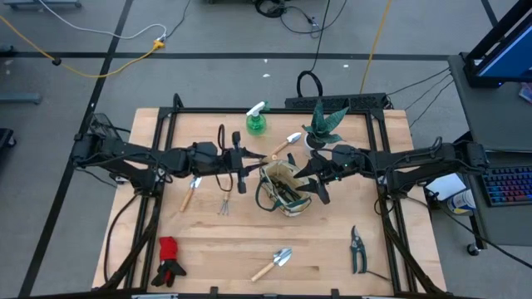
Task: Pick & Place Garden tools in Gardening bag
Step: Put the top brown hand rake into the gardening bag
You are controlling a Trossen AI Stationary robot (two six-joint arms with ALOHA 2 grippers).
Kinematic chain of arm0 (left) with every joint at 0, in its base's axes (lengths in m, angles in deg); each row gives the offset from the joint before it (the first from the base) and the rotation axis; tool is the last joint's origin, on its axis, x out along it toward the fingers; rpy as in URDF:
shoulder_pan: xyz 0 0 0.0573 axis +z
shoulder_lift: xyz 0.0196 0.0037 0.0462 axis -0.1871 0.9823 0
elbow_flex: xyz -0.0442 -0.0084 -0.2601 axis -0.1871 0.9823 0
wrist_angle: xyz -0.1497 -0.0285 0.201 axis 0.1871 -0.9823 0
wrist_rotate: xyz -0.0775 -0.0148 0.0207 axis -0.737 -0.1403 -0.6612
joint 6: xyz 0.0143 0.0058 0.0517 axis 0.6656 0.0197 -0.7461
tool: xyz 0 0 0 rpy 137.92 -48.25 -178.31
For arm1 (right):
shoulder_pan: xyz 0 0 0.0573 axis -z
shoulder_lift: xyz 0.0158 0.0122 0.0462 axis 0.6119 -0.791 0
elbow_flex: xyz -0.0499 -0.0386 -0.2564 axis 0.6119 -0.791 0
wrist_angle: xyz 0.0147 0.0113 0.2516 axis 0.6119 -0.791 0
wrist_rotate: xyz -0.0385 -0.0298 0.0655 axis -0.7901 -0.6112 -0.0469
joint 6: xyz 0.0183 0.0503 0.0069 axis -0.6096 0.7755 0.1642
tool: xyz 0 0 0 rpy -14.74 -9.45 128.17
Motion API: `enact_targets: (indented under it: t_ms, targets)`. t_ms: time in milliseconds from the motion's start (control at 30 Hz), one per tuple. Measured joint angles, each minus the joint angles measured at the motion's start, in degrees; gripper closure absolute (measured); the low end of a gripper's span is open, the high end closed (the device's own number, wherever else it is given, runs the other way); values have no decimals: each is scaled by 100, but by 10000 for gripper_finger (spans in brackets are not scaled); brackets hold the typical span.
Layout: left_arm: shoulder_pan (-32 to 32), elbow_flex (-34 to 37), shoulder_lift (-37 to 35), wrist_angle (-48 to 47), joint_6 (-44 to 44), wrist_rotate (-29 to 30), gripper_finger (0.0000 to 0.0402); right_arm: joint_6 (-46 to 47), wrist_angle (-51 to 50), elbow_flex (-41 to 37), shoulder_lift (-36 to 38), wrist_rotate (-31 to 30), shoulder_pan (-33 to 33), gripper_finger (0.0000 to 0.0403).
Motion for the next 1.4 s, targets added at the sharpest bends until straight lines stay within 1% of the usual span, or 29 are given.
enact_targets:
  t_ms: [200, 333, 633, 833, 967, 1033, 1200, 1333, 1400]
  targets:
    - [-1, 0, 2, 285, -4, -3, 325, 0, 10, 0, 0, -2, 2, 193]
    - [-17, -5, 200, 459, -151, -4, 325, 0, 11, 0, 0, -1, 1, 193]
    - [-111, -4, 976, 1568, -788, -7, 325, 1, 12, 2, 0, -2, 1, 193]
    - [-138, -7, 1446, 2028, -782, -28, 325, 0, 10, 2, 0, -2, 1, 193]
    - [-140, -7, 1840, 2443, -795, -229, 325, 0, 10, 2, 0, -2, 0, 193]
    - [-140, -4, 2029, 2609, -954, -303, 325, 0, 10, 2, 0, -2, 0, 193]
    - [-140, -4, 2292, 2594, -1275, -612, 325, 0, 10, 2, 0, -2, 2, 193]
    - [-120, -4, 2352, 2307, -1324, -901, 325, 0, 8, 2, 0, -2, 1, 193]
    - [-88, -5, 2352, 2089, -1283, -940, 325, 0, 8, 2, 0, -2, 1, 193]
